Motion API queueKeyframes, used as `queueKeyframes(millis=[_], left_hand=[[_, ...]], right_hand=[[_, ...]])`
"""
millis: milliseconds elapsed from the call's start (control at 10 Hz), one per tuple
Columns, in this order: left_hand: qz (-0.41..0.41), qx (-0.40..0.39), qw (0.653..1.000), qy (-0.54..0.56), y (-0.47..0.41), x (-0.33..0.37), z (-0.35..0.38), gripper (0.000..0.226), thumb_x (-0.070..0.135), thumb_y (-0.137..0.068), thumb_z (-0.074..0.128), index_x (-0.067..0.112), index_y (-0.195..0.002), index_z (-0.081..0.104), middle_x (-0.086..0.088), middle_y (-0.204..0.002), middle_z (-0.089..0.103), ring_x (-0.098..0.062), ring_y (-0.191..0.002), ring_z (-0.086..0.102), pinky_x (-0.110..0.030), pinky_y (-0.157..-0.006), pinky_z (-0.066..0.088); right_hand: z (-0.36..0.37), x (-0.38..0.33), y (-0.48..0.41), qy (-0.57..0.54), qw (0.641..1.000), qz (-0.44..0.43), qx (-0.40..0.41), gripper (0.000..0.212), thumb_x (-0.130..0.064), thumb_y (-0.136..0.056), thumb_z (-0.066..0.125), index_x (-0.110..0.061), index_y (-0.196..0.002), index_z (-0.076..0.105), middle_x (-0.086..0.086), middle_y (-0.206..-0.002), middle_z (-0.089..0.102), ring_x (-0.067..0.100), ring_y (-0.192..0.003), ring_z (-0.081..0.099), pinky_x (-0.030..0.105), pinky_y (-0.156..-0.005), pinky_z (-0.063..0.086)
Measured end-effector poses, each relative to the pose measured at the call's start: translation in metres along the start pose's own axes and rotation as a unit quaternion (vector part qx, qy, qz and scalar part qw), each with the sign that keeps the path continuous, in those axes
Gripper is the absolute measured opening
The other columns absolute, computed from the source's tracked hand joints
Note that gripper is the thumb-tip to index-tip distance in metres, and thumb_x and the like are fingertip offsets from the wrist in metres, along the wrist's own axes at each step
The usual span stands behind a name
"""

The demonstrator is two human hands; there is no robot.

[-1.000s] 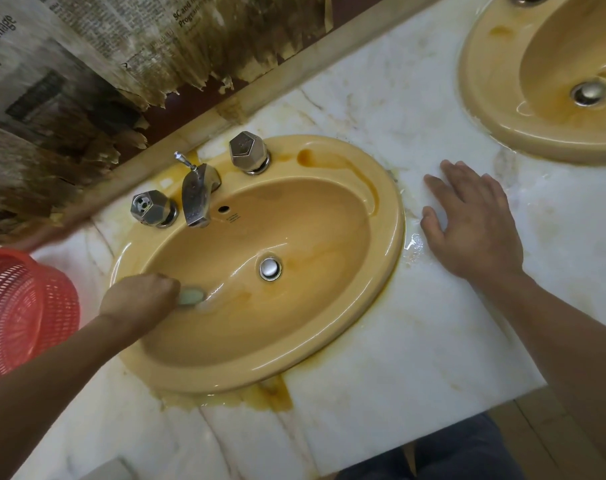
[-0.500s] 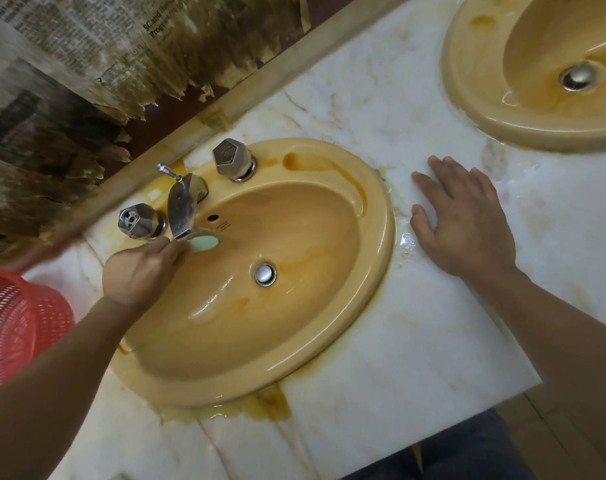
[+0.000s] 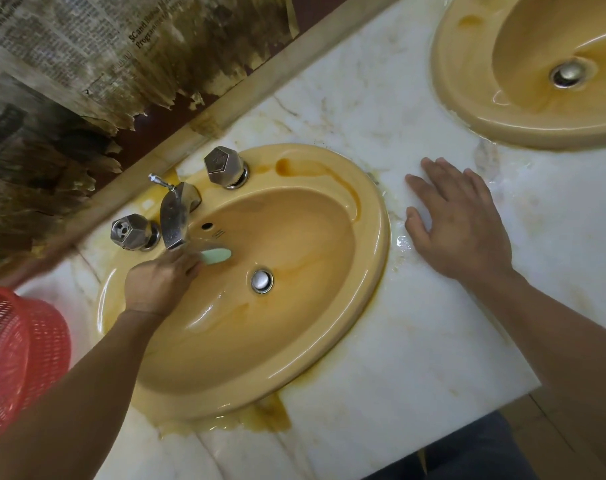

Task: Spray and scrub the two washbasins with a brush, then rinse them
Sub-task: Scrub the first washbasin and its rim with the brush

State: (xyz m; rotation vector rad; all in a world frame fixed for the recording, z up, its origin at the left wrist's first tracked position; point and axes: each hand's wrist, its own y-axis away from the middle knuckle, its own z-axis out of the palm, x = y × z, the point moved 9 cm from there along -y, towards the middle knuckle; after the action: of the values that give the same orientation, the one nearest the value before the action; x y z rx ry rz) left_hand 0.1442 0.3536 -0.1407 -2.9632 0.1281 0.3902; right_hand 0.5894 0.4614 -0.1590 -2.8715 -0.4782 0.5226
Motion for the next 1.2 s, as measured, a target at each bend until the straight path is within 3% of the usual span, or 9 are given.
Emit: queueKeyframes(millis=[200,300,500,600,700,800,900,1000,1200], left_hand=[[-0.052,0.091,0.994,-0.035,-0.013,0.005,-0.011,0.022,0.043,-0.094,0.073,0.022,-0.087,0.078,-0.009,-0.055,0.058,-0.031,-0.042,0.055,-0.031,-0.040,0.039],[-0.059,0.074,0.995,0.015,-0.006,0.003,0.014,0.029,0.050,-0.100,0.064,0.024,-0.100,0.078,-0.005,-0.076,0.074,-0.031,-0.059,0.068,-0.039,-0.045,0.050],[-0.177,0.151,0.972,0.043,0.003,0.000,0.004,0.034,0.051,-0.094,0.072,0.018,-0.095,0.081,-0.007,-0.072,0.072,-0.029,-0.056,0.066,-0.035,-0.046,0.048],[-0.225,0.058,0.966,0.115,0.011,0.014,0.024,0.033,0.049,-0.093,0.071,0.019,-0.104,0.080,-0.007,-0.090,0.077,-0.032,-0.073,0.072,-0.035,-0.056,0.051],[-0.282,-0.153,0.933,0.162,0.025,0.031,0.063,0.036,0.053,-0.093,0.068,0.025,-0.114,0.077,-0.005,-0.107,0.076,-0.035,-0.095,0.070,-0.036,-0.072,0.048],[-0.289,-0.206,0.916,0.189,0.020,0.032,0.069,0.034,0.053,-0.091,0.070,0.028,-0.113,0.077,-0.003,-0.110,0.075,-0.032,-0.100,0.068,-0.034,-0.076,0.049],[-0.245,-0.283,0.904,0.205,0.010,0.030,0.077,0.023,0.048,-0.087,0.076,0.028,-0.099,0.078,0.000,-0.101,0.072,-0.022,-0.088,0.064,-0.031,-0.069,0.046],[-0.224,-0.336,0.897,0.181,0.008,0.030,0.081,0.018,0.047,-0.087,0.077,0.030,-0.089,0.075,0.003,-0.101,0.066,-0.015,-0.084,0.059,-0.031,-0.065,0.045],[-0.268,-0.281,0.908,0.158,0.017,0.038,0.070,0.021,0.047,-0.088,0.076,0.029,-0.099,0.077,-0.001,-0.102,0.070,-0.020,-0.087,0.058,-0.031,-0.069,0.043]], right_hand=[[0.001,0.001,0.000,0.003,1.000,0.005,-0.006,0.053,-0.039,-0.100,0.040,-0.016,-0.146,0.051,0.008,-0.160,0.038,0.024,-0.151,0.030,0.046,-0.123,0.020],[0.001,0.000,0.000,0.004,1.000,0.004,-0.008,0.053,-0.039,-0.100,0.040,-0.016,-0.146,0.051,0.007,-0.160,0.038,0.024,-0.151,0.029,0.046,-0.124,0.020],[0.000,0.000,0.000,0.001,1.000,0.009,-0.008,0.052,-0.039,-0.100,0.041,-0.016,-0.146,0.052,0.007,-0.160,0.039,0.023,-0.151,0.030,0.046,-0.124,0.020],[-0.001,0.000,0.000,-0.001,1.000,0.010,-0.004,0.052,-0.038,-0.100,0.041,-0.017,-0.146,0.052,0.007,-0.160,0.039,0.023,-0.150,0.030,0.046,-0.123,0.020],[-0.001,-0.001,0.000,-0.004,1.000,0.005,0.002,0.052,-0.038,-0.099,0.042,-0.016,-0.145,0.052,0.008,-0.159,0.040,0.024,-0.150,0.031,0.046,-0.123,0.021],[-0.002,-0.001,0.001,-0.002,1.000,0.004,0.007,0.051,-0.037,-0.099,0.043,-0.015,-0.145,0.053,0.009,-0.158,0.041,0.025,-0.149,0.032,0.046,-0.123,0.022],[-0.002,-0.002,0.000,-0.003,1.000,0.004,0.006,0.051,-0.036,-0.099,0.043,-0.016,-0.144,0.053,0.008,-0.158,0.041,0.024,-0.149,0.033,0.046,-0.123,0.021],[-0.002,-0.001,0.000,0.001,1.000,0.006,0.005,0.051,-0.037,-0.099,0.043,-0.015,-0.144,0.054,0.008,-0.158,0.041,0.024,-0.149,0.033,0.046,-0.123,0.022],[-0.001,-0.001,0.000,0.000,1.000,0.008,-0.001,0.051,-0.037,-0.100,0.042,-0.016,-0.145,0.053,0.008,-0.159,0.040,0.024,-0.150,0.032,0.047,-0.123,0.022]])
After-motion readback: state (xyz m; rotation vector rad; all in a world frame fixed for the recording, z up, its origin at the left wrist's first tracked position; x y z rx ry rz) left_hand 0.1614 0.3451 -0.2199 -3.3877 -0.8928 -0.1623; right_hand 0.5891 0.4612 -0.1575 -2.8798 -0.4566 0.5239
